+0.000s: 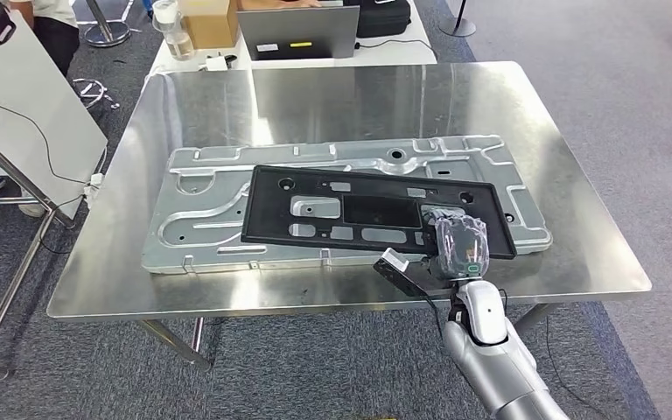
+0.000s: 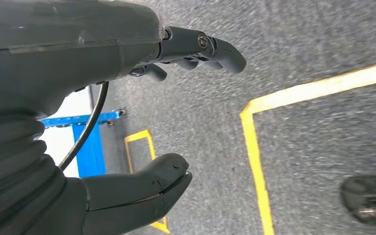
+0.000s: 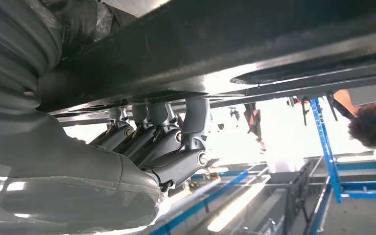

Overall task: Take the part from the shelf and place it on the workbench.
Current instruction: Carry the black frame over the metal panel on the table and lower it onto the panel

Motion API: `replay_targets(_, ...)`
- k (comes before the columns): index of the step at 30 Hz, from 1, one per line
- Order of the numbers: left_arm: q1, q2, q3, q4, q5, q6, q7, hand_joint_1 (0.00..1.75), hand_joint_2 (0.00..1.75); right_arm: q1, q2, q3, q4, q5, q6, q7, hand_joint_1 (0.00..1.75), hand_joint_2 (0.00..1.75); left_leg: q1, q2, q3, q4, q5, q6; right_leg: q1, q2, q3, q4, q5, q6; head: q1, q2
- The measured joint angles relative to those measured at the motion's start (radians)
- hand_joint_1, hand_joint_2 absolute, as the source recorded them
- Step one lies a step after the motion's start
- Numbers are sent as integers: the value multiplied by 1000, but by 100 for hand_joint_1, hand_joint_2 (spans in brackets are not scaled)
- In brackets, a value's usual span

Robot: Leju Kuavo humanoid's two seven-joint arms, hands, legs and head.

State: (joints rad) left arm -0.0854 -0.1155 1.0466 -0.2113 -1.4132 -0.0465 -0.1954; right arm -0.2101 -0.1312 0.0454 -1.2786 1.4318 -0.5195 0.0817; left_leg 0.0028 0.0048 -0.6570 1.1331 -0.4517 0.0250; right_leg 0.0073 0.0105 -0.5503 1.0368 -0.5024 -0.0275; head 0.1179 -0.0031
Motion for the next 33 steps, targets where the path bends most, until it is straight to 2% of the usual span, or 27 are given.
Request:
replay_targets(1, -2, 1, 0, 0, -1, 0, 1, 0, 175, -8, 0, 0, 10, 4, 7, 0, 175, 175, -5, 0, 21, -52, 18, 11, 0, 0, 3, 0, -5, 3, 0, 0)
replay_targets(2, -3, 1, -1, 0, -3, 0, 2, 0, 175, -16, 0, 1, 19, 7, 13, 0, 175, 175, -10, 0, 32, -80, 21, 18, -2, -1, 4, -2, -8, 8, 0, 0)
replay_targets(4, -4, 1, -2, 0, -6, 0, 3, 0, 175, -29, 0, 2, 39, 13, 24, 1, 175, 175, -13, -1, 45, -105, 13, 22, -6, -2, 7, 2, -3, 20, 0, 0)
replay_targets(6, -3, 0, -5, 0, -9, 0, 4, 0, 175, -50, -1, 8, 61, 24, 41, 1, 175, 175, -7, -1, 66, -125, 14, 24, -7, -4, 5, 21, -6, 29, 0, 0)
replay_targets(8, -5, -2, -10, 0, -14, 0, 5, 0, 175, -90, -3, 22, 95, 39, 64, 2, 175, 175, -2, 0, 85, -137, 15, 25, -11, -6, -34, 95, -43, 39, 0, 0)
replay_targets(10, -9, -3, -15, 0, -21, 0, 6, 0, 175, -139, -4, 42, 147, 57, 88, 5, 175, 175, 1, 0, 90, -138, 11, 24, -19, -5, -108, 210, -88, 53, 0, 0)
replay_targets(11, -10, -4, -17, 0, -24, 0, 7, 0, 175, -164, -4, 53, 178, 66, 100, 7, 175, 175, 3, 0, 93, -137, 8, 22, -24, -6, -138, 245, -92, 59, 0, 0)
replay_targets(12, -10, -5, -19, 0, -27, 1, 8, 0, 175, -189, -4, 66, 212, 76, 111, 7, 175, 175, 6, -1, 97, -136, 3, 19, -29, -7, -154, 249, -77, 64, 0, 0)
replay_targets(13, -10, -6, -21, 0, -31, 1, 8, 0, 175, -215, -3, 78, 246, 84, 121, 7, 175, 175, 9, -1, 103, -134, -2, 15, -34, -8, -151, 217, -40, 69, 0, 0)
replay_targets(14, -10, -7, -24, 0, -35, 2, 8, 0, 175, -243, -3, 90, 281, 93, 131, 8, 175, 175, 13, -2, 108, -130, -9, 9, -39, -9, -135, 153, 11, 73, 1, 0)
replay_targets(15, -10, -7, -27, 0, -37, 2, 7, 0, 175, -271, -1, 101, 317, 100, 140, 9, 175, 175, 15, -2, 111, -127, -15, 2, -41, -9, -119, 95, 49, 76, 1, 0)
replay_targets(16, -11, -8, -30, 0, -40, 2, 7, 0, 175, -301, 1, 111, 353, 107, 150, 11, 175, 175, 17, -3, 109, -121, -21, -5, -39, -10, -107, 44, 70, 75, 1, 0)
replay_targets(17, -13, -8, -34, 0, -42, 2, 7, 0, 175, -327, 5, 121, 389, 113, 159, 15, 175, 175, 17, -3, 105, -116, -26, -12, -37, -10, -102, 16, 80, 69, 1, 0)
replay_targets(19, -16, -8, -39, 0, -46, 2, 7, 0, 175, -368, 13, 138, 451, 123, 172, 24, 175, 175, 15, -4, 101, -110, -31, -26, -31, -10, -105, 11, 72, 47, 2, 0)
replay_targets(21, -17, -8, -42, 1, -50, 2, 7, 0, 175, -400, 24, 151, 497, 130, 176, 27, 175, 175, 16, -4, 102, -96, -42, -35, -32, -10, -98, 12, 74, 30, 2, 0)
replay_targets(22, -18, -8, -42, 1, -50, 2, 7, 0, 175, -416, 29, 157, 517, 132, 176, 27, 175, 175, 18, -4, 91, -70, -56, -38, -32, -9, -92, 10, 73, 23, 1, 0)
replay_targets(24, -21, -8, -43, 1, -51, 2, 6, 0, 175, -437, 36, 169, 547, 133, 177, 27, 175, 175, 19, -4, 38, 36, -104, -42, -28, -10, -83, 8, 68, 13, 2, 0)
replay_targets(25, -21, -8, -43, 1, -51, 2, 6, 0, 131, -442, 38, 174, 561, 133, 180, 27, 131, 175, 19, -4, 1, 99, -128, -43, -24, -10, -81, 8, 66, 9, 1, 0)
replay_targets(26, -20, -8, -43, 1, -52, 2, 6, 0, 131, -449, 42, 178, 576, 133, 184, 26, 87, 175, 18, -4, -28, 145, -141, -43, -21, -10, -79, 9, 64, 6, 1, 0)
replay_targets(27, -18, -8, -44, 1, -54, 2, 7, 0, 131, -459, 48, 182, 593, 134, 190, 27, 44, 175, 18, -4, -43, 161, -138, -40, -17, -7, -78, 10, 62, 3, 1, 0)
replay_targets(28, -17, -8, -44, 1, -56, 2, 8, 0, 131, -470, 54, 187, 611, 134, 198, 27, 0, 175, 17, -4, -42, 144, -118, -34, -13, -3, -75, 11, 60, 1, 1, 0)
replay_targets(29, -17, -8, -46, 1, -58, 3, 9, 0, 175, -481, 59, 191, 627, 134, 204, 28, 0, 175, 15, -4, -24, 94, -83, -27, -10, 1, -73, 12, 59, 0, 1, 0)
replay_targets(30, -19, -8, -48, 1, -61, 4, 10, 0, 175, -489, 63, 194, 642, 133, 208, 28, 0, 175, 11, -4, 2, 27, -46, -18, -7, 3, -70, 13, 58, 0, 1, 0)
replay_targets(31, -21, -8, -51, 1, -62, 5, 10, 0, 131, -495, 66, 196, 656, 132, 208, 28, 0, 175, 7, -3, 23, -29, -27, -11, -4, 4, -67, 13, 58, 1, 2, 0)
replay_targets(33, -25, -8, -55, 1, -59, 6, 10, 0, 44, -514, 72, 197, 692, 126, 200, 29, 0, 175, -2, -3, 44, -86, -21, -2, -3, 6, -67, 13, 57, 9, 2, 0)
